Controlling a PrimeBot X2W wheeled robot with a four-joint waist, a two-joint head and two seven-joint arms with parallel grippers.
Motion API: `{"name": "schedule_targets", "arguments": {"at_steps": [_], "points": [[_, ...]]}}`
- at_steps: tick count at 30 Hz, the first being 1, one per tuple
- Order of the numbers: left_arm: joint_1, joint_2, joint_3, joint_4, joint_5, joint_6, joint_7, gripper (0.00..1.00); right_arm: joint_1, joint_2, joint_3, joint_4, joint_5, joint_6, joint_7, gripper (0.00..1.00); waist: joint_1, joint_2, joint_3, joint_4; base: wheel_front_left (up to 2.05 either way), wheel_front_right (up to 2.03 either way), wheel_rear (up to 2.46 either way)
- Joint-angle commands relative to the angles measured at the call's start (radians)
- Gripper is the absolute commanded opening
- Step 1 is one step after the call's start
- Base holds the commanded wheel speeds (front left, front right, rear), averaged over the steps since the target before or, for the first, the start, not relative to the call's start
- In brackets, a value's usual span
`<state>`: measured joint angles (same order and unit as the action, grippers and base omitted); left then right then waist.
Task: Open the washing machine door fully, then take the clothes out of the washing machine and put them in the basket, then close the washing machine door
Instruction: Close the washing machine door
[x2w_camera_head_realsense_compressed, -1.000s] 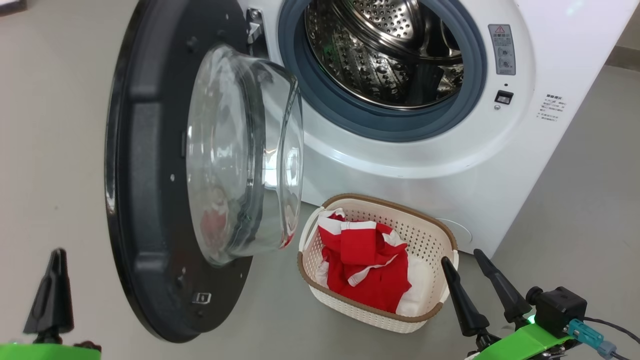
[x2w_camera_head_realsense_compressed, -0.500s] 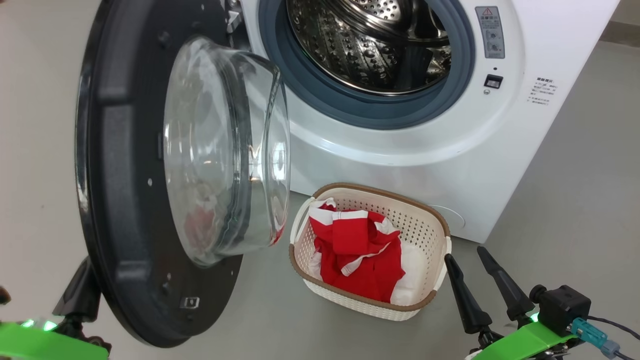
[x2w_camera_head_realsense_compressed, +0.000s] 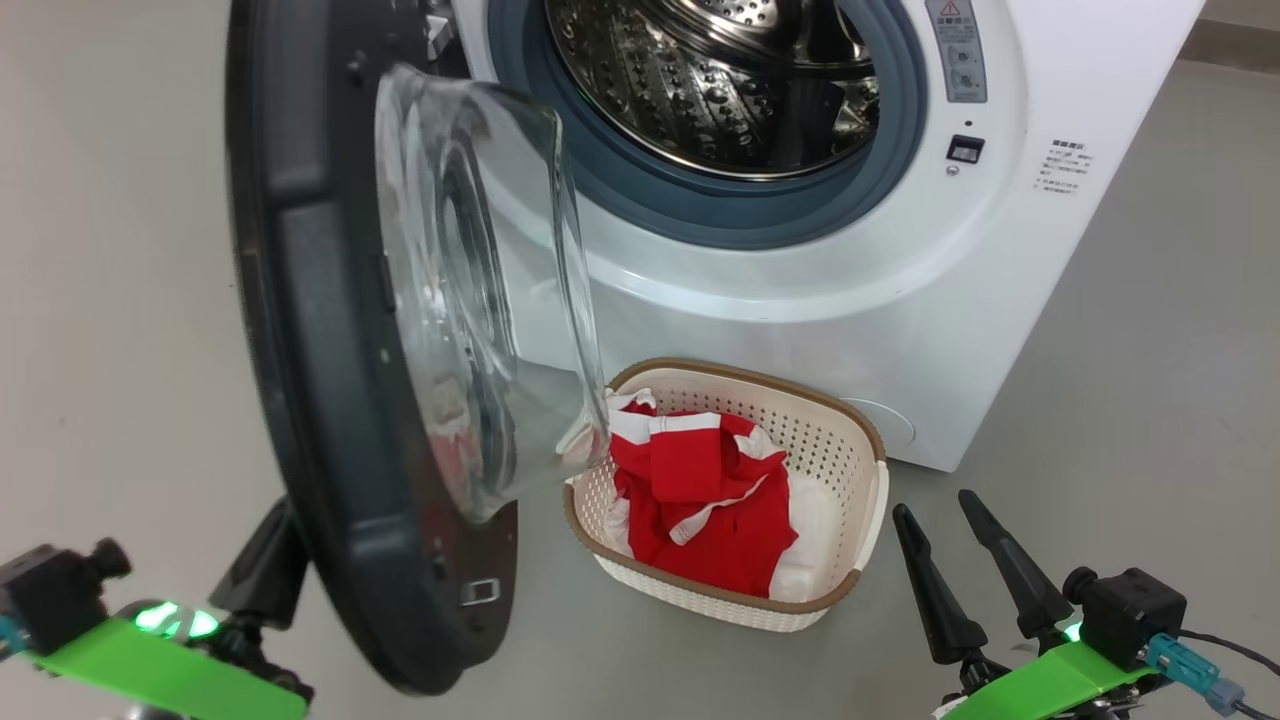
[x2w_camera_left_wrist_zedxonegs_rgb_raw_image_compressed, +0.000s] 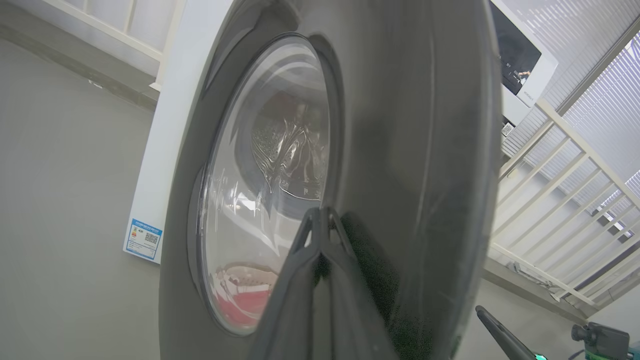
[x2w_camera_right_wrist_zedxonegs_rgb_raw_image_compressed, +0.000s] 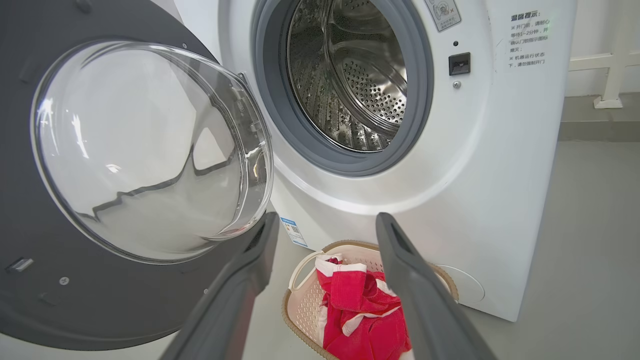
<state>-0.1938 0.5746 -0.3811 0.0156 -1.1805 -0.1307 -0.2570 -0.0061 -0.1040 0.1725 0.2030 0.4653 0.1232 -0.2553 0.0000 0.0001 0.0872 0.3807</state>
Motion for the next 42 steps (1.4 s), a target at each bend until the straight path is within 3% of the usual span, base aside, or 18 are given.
{"name": "schedule_targets", "arguments": {"at_steps": [1, 6, 20, 42], "points": [[-0.072, 0.016, 0.012, -0.039, 0.017, 0.000, -0.005, 0.00, -0.032, -0.005, 0.016, -0.030, -0.007, 0.008, -0.006, 1.00, 0.0000, -0.0001, 0.005, -0.007, 0.00, 0.00, 0.00], [-0.137, -0.032, -0.034, -0.031, 0.061, 0.000, -0.005, 0.00, -0.036, -0.003, 0.009, -0.035, -0.010, 0.008, -0.006, 1.00, 0.0000, -0.0001, 0.020, -0.043, 0.00, 0.00, 0.00], [-0.306, -0.097, -0.133, 0.024, 0.102, 0.000, -0.005, 0.00, -0.056, 0.016, -0.025, -0.057, -0.022, 0.008, -0.006, 1.00, 0.0000, -0.0001, 0.093, -0.166, 0.00, 0.00, 0.00], [-0.645, -0.173, -0.119, 0.233, 0.163, 0.000, -0.005, 0.00, -0.120, 0.053, -0.077, -0.095, -0.032, 0.008, -0.006, 1.00, 0.0000, -0.0001, 0.254, -0.360, 0.00, 0.00, 0.00]]}}
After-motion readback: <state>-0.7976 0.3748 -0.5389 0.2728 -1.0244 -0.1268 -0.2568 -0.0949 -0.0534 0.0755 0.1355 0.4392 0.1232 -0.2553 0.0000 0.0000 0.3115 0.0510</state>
